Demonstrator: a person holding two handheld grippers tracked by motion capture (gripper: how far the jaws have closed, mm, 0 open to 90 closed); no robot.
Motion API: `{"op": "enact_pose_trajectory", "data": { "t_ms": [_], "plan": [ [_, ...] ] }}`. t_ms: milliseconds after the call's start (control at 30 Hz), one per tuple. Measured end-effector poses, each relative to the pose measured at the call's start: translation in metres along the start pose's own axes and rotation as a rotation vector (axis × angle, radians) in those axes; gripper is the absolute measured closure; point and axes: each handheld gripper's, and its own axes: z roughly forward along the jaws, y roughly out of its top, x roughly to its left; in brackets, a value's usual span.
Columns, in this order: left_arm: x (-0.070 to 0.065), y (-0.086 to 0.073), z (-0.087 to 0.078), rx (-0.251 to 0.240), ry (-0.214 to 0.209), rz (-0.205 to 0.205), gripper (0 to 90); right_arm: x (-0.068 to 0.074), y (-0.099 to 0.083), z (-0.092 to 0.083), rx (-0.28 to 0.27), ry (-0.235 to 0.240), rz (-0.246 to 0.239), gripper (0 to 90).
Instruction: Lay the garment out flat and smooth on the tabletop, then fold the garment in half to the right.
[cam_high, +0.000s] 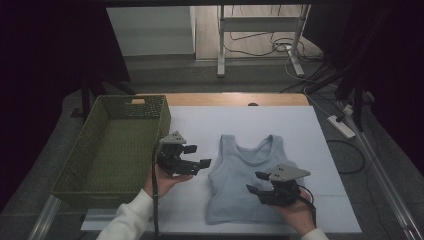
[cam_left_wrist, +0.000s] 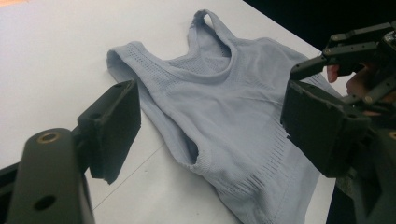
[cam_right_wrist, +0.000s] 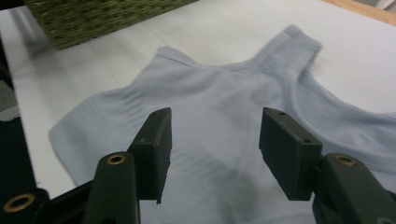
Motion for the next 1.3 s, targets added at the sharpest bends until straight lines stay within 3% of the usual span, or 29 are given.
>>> {"op": "enact_pose_trajectory", "data": {
  "t_ms": [1300],
  "plan": [
    [0.0, 0.001, 0.002, -0.01, 0.004, 0.007, 20.5, 0.032, 0.005, 0.022, 0.02, 0.083, -0.071, 44.2]
  ]
}}
